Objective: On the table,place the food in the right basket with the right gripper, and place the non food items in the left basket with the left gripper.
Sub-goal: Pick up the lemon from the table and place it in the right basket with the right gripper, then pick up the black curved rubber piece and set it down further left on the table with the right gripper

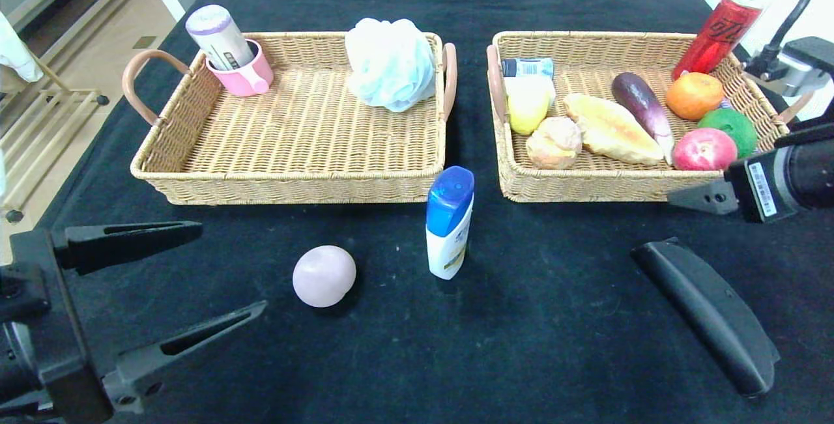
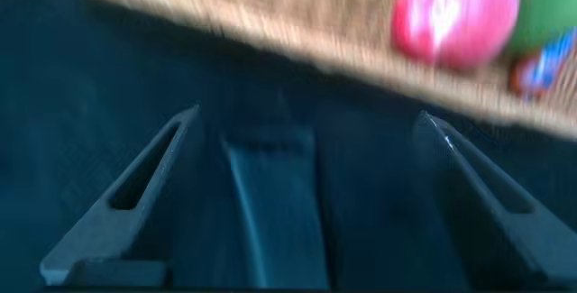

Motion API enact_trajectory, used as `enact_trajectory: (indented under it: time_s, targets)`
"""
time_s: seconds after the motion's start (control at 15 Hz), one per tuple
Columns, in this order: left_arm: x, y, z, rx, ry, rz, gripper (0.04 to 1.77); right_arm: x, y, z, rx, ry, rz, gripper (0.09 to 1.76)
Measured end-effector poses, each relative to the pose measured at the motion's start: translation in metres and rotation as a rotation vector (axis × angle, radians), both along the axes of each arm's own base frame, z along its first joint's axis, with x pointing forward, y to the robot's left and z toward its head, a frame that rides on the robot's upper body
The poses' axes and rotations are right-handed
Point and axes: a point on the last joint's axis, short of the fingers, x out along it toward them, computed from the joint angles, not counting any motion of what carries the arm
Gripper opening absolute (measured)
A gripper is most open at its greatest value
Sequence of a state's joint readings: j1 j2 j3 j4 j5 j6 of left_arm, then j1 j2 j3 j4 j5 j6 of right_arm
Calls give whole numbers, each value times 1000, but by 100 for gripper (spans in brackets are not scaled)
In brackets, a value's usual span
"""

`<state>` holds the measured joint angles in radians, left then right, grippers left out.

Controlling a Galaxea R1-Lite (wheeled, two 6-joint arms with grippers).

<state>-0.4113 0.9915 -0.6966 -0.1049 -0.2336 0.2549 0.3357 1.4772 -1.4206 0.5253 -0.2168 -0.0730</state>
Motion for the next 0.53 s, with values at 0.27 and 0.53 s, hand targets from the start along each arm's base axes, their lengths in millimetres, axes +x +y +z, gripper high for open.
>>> enact_trajectory:
  time_s: [0.27,0.53]
  targets:
    - [1,0,-1,9,-1,0,172,-6,-7,-19,-36,120,-22,170]
    - [1,0,-1,11,0,-1,172,-5,-10,-43,-23,220,-1,170]
